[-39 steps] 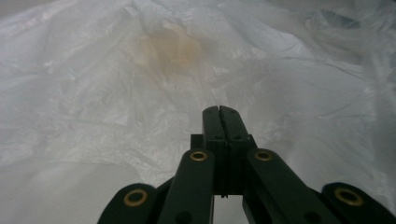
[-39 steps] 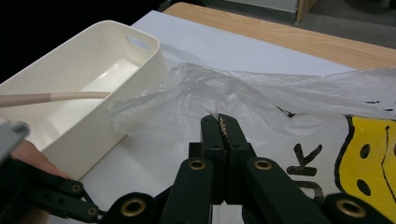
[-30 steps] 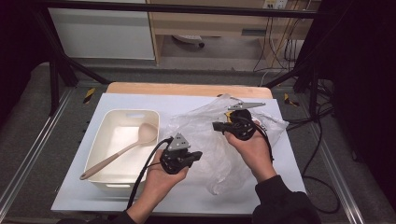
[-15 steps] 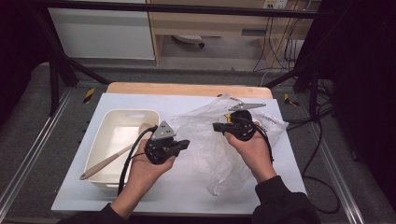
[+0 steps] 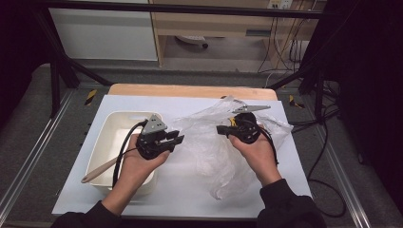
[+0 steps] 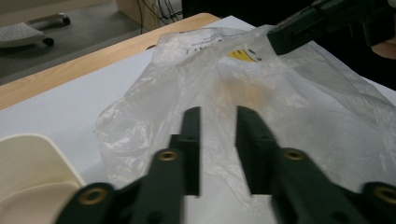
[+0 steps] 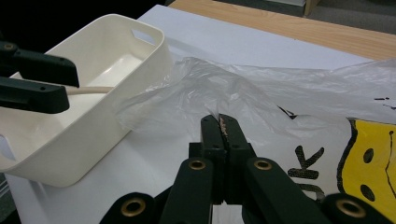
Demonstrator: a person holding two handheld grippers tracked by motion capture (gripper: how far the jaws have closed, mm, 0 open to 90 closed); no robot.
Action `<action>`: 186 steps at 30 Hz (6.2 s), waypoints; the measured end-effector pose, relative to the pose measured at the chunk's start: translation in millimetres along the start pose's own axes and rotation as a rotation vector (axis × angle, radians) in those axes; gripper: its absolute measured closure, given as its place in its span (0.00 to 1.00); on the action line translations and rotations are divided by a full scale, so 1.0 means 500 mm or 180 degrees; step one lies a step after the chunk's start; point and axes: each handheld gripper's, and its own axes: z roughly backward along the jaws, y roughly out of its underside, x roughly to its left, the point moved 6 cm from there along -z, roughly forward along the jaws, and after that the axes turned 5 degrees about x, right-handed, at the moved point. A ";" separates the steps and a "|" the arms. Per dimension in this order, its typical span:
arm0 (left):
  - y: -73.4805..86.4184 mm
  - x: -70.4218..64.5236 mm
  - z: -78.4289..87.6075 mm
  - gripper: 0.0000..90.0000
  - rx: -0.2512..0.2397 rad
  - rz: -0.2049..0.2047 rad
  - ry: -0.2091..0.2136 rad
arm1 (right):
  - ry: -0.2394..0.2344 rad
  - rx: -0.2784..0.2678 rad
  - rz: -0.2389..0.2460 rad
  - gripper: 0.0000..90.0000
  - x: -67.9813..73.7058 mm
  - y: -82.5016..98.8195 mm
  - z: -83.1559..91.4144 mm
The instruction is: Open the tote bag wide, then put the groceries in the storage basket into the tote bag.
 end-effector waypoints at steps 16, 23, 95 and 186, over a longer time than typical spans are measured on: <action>-0.008 0.098 0.075 0.15 -0.0137 0.0109 -0.0282 | 0.0007 0.0020 -0.0018 1.00 -0.008 0.007 0.002; 0.004 0.131 0.103 0.09 -0.0120 0.0189 -0.0334 | 0.0007 0.0029 -0.0029 1.00 -0.009 0.010 -0.001; 0.300 0.219 0.234 0.58 0.0616 0.0615 -0.0429 | -0.0028 0.0102 -0.0028 1.00 -0.011 0.035 -0.010; 0.316 0.214 0.205 0.76 0.0909 0.0562 -0.0492 | -0.0030 0.0179 0.0000 1.00 -0.009 0.038 -0.018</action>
